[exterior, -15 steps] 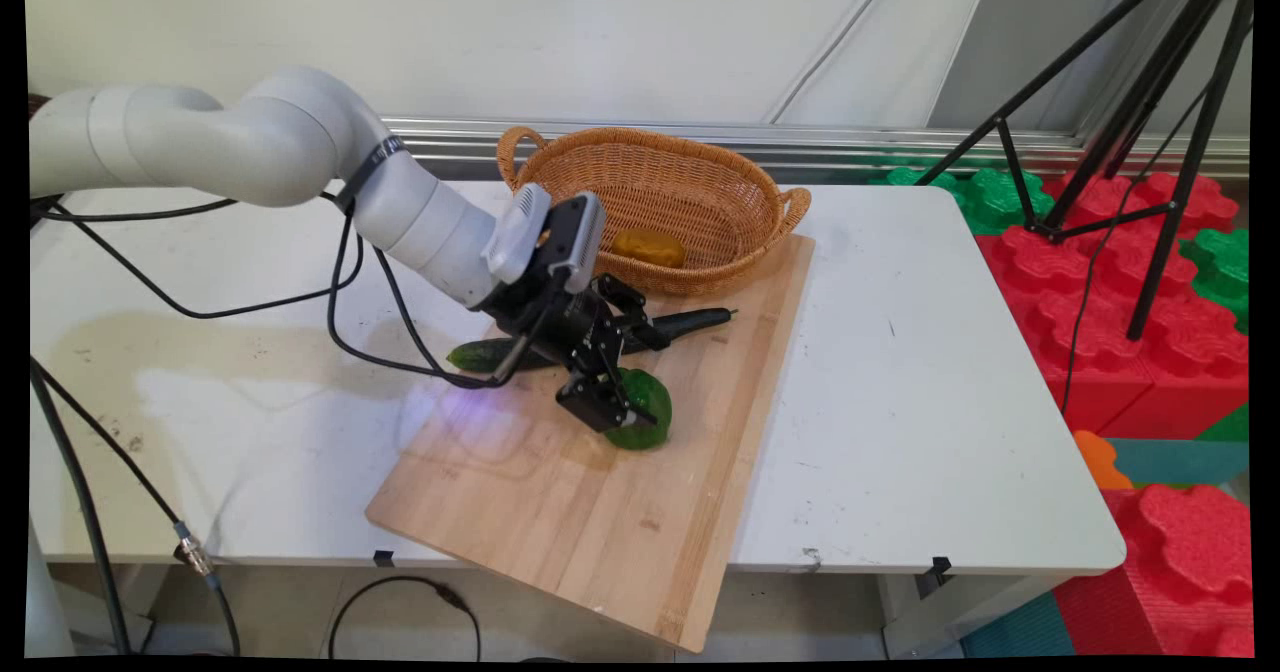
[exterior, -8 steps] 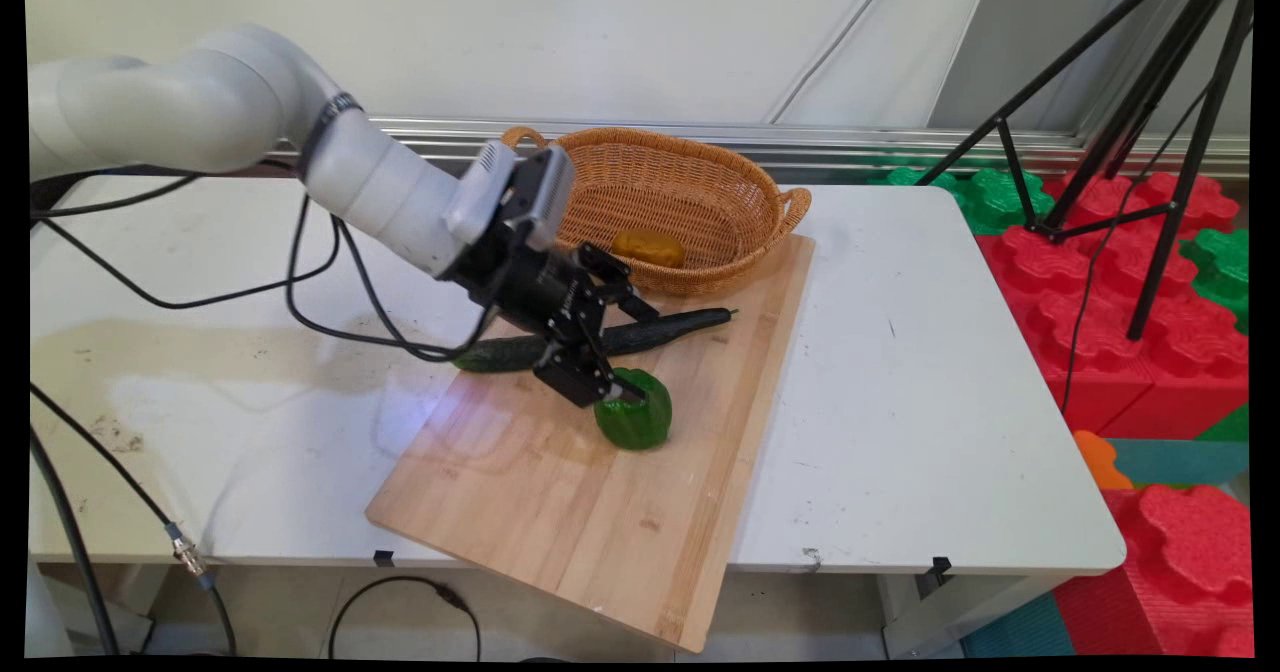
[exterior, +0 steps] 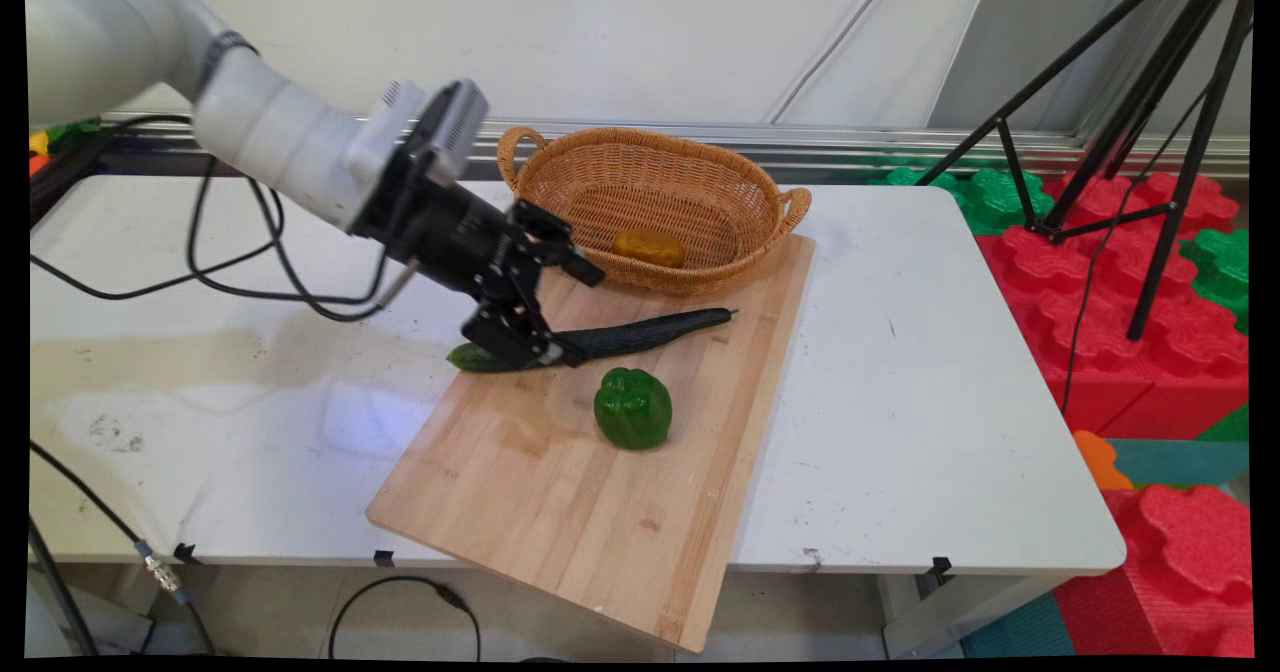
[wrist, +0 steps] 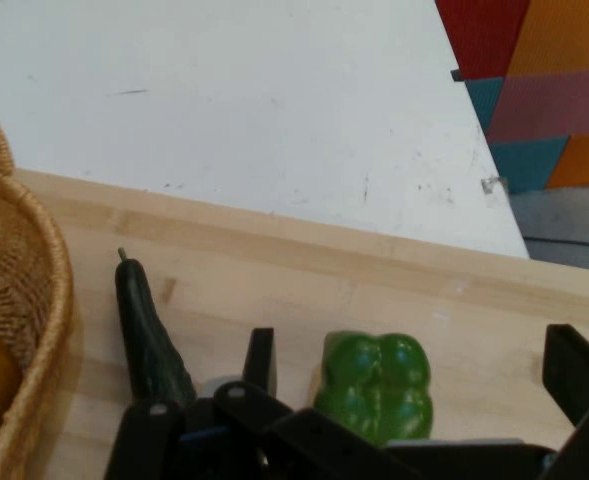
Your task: Pick up the potato from the vegetable basket
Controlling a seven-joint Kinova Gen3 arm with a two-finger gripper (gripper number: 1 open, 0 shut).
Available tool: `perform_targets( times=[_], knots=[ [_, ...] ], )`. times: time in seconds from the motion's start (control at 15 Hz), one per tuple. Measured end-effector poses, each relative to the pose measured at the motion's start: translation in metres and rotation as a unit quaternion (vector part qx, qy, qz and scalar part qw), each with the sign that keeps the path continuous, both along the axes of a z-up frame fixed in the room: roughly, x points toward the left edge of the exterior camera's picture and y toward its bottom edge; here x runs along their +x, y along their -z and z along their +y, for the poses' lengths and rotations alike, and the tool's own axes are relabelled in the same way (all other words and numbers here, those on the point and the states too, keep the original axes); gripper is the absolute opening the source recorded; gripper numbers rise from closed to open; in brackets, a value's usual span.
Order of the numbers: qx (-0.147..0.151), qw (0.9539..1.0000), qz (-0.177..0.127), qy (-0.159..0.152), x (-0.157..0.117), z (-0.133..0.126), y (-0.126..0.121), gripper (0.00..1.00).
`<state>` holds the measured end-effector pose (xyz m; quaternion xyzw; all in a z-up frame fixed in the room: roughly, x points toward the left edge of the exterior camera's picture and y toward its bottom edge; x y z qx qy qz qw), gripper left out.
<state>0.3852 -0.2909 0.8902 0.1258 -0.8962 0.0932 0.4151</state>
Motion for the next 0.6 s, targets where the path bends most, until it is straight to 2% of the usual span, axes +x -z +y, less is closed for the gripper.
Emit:
perform_targets(
  times=[0.6],
  knots=[
    [0.014, 0.9996, 0.012, -0.021, 0.057, 0.029, -0.038, 1.00]
  ],
)
